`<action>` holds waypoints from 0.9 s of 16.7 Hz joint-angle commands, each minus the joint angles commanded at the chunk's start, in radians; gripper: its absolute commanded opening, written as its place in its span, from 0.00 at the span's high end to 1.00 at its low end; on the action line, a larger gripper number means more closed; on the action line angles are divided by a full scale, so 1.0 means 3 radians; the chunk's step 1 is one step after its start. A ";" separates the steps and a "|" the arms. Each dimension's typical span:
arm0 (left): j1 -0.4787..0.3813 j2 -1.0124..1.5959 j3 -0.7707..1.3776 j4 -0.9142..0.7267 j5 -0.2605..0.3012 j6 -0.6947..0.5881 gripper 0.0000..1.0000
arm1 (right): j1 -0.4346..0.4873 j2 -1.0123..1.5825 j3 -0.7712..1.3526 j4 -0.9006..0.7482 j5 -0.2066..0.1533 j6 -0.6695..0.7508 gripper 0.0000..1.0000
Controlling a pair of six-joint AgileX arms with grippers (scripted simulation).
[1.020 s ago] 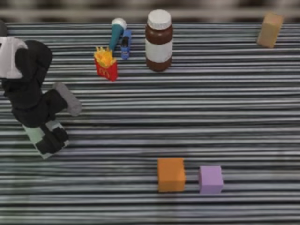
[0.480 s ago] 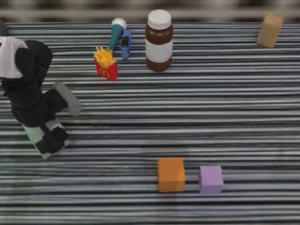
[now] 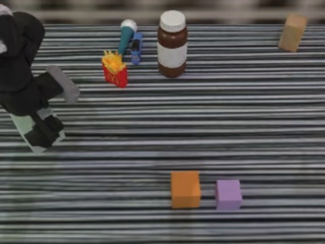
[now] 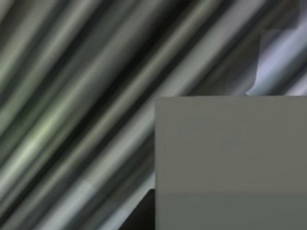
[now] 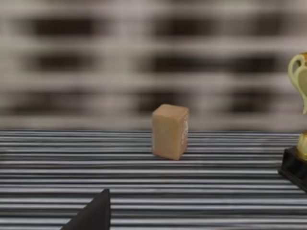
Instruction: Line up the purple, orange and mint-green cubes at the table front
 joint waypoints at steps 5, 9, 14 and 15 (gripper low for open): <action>-0.0024 -0.0015 0.0014 -0.0025 -0.0001 0.0008 1.00 | 0.0000 0.0000 0.0000 0.0000 0.0000 0.0000 0.00; -0.0391 -0.0106 -0.0058 -0.0073 0.0005 0.0145 1.00 | 0.0000 0.0000 0.0000 0.0000 0.0000 0.0000 0.00; -0.1283 -0.0343 -0.0240 -0.0157 0.0013 0.0420 1.00 | 0.0000 0.0000 0.0000 0.0000 0.0000 0.0000 0.00; -0.1440 -0.0393 -0.0273 -0.0167 0.0014 0.0469 1.00 | 0.0000 0.0000 0.0000 0.0000 0.0000 0.0000 0.00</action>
